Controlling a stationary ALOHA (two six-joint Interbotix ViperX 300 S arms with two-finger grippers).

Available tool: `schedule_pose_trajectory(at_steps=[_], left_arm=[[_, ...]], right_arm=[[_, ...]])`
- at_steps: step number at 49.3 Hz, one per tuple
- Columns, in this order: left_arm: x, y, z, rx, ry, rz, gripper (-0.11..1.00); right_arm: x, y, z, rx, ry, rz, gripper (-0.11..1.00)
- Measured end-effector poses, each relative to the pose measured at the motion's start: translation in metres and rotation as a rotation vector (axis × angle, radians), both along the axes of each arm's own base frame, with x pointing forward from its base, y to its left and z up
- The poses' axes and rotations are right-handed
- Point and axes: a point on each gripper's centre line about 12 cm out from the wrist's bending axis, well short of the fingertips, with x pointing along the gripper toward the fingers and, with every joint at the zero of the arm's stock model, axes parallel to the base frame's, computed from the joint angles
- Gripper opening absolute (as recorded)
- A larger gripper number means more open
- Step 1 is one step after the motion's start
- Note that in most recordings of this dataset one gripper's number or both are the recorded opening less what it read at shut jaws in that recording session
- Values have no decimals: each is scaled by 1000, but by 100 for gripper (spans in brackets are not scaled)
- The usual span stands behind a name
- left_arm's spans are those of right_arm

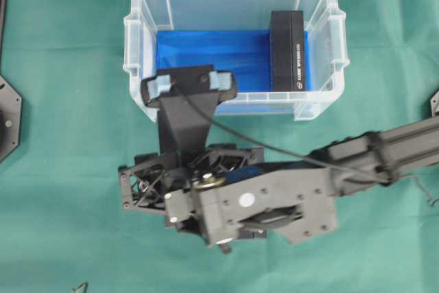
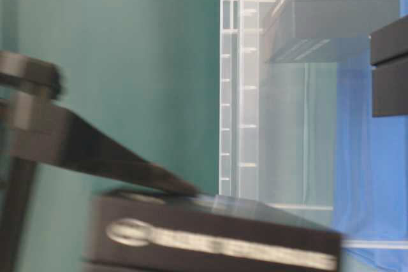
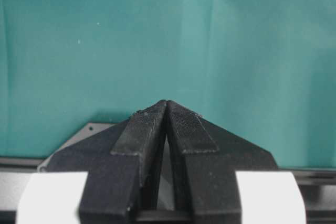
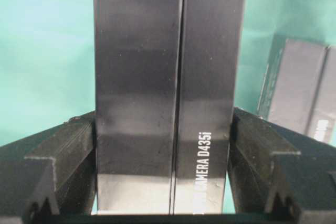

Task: Take the box out of the case with the right arm.
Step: 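Carry the held box out of the case toward the front, then lower the box onto the table left of the first box and release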

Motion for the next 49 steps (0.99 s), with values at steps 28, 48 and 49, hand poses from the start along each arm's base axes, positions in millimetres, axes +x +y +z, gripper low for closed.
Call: schedule_pose_trajectory(at_steps=[28, 48, 49], left_arm=[[0, 0, -4, 2, 11, 0, 0], [0, 0, -4, 2, 12, 0, 0], [0, 0, -4, 2, 12, 0, 0]], right_arm=[[16, 19, -105, 84, 88, -59, 69], [11, 20, -126, 75, 117, -51, 94], [11, 20, -126, 72, 116, -49, 94]])
